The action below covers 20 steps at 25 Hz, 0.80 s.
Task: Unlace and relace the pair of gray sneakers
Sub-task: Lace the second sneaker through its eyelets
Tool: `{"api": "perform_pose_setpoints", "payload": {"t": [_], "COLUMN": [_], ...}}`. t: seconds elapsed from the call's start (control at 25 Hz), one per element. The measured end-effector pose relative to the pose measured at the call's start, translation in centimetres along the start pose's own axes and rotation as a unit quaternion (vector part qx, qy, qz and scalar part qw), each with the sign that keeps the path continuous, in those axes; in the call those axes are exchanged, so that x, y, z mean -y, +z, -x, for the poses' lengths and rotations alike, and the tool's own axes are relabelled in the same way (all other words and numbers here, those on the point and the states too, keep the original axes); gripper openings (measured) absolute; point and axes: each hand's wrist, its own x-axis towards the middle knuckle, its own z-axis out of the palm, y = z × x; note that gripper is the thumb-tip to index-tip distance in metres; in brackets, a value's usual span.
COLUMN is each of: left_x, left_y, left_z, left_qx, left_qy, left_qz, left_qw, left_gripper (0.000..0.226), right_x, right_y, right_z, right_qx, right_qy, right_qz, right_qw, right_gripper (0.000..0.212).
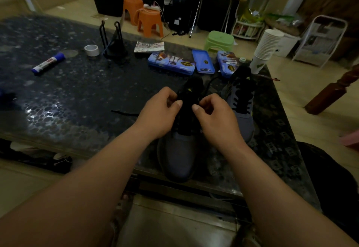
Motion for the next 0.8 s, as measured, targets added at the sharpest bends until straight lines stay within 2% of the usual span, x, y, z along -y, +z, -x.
{"api": "perform_pose_setpoints", "payload": {"t": [0.16,0.36,0.8], "left_x": [0.4,0.3,0.6], "left_y": [0.4,0.0,0.6], "left_z": [-0.7,-1.0,-1.1], "left_qx": [-0.010,-0.026,-0.050], "left_qy": [0.025,0.037,0.044], "left_qz": [0.042,0.019,0.019], "left_qw": [0.999,0.999,0.998], "left_gripper": [0.007,0.012,0.014], "right_x": [-0.1,-0.3,0.2], "right_y": [0.3,0.3,-0.6], "right_z": [-0.9,-1.5,-1.3], "right_qx": [-0.016,-0.016,0.010], "right_qy": [-0.002,-0.029,0.012], "right_qz": [-0.012,-0.009,-0.044], "right_qw": [1.000,0.999,0.999], "right_gripper": [0.013,0.011,0.015]}}
